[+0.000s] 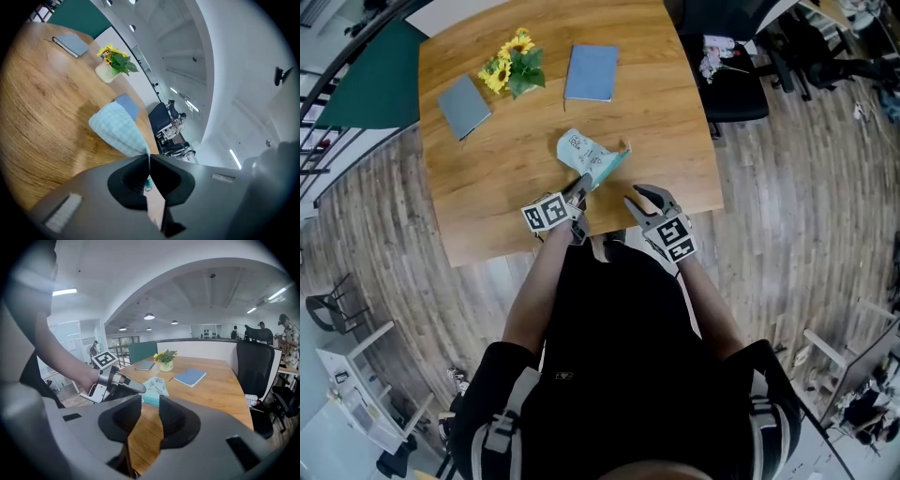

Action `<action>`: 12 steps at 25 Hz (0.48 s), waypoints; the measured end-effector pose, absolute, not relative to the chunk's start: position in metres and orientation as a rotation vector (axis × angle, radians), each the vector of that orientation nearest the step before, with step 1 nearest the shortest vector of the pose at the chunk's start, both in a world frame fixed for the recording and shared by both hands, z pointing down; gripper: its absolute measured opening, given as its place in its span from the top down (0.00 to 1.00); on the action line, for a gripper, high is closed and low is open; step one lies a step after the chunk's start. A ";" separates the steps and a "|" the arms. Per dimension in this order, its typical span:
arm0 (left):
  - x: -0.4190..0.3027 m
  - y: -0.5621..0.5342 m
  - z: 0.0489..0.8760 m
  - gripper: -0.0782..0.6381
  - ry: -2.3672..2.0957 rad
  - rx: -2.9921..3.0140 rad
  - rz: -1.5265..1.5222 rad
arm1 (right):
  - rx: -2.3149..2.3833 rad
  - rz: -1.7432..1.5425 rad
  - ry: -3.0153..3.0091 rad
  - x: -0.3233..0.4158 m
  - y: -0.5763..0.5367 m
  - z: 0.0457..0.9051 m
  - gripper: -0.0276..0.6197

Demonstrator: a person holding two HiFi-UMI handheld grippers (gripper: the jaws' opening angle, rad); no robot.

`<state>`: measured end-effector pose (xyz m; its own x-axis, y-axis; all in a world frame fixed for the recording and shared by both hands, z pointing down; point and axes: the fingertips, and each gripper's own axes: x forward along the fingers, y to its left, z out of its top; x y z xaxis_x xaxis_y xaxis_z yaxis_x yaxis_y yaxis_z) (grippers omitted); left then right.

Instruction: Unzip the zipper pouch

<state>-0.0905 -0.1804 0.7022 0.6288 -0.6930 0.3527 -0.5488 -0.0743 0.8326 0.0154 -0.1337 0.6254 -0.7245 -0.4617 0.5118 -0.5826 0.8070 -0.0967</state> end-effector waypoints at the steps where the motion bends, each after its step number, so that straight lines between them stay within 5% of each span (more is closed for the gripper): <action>1: -0.090 -0.182 0.695 0.89 -1.012 1.739 -0.187 | 0.775 0.341 -2.526 0.014 -0.133 0.623 0.77; 7: -0.088 -0.184 0.652 0.89 -1.008 1.698 -0.346 | 0.729 0.324 -2.576 0.006 -0.123 0.606 0.90; 12: -0.091 -0.170 0.624 0.89 -1.020 1.697 -0.397 | 0.705 0.300 -2.604 -0.005 -0.119 0.598 0.89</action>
<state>-0.0909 -0.1704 0.6239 0.5785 -0.7859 0.2185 -0.4314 -0.0674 0.8996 -0.0046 -0.1187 0.5985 -0.7814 -0.4300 0.4523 -0.5215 0.8480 -0.0948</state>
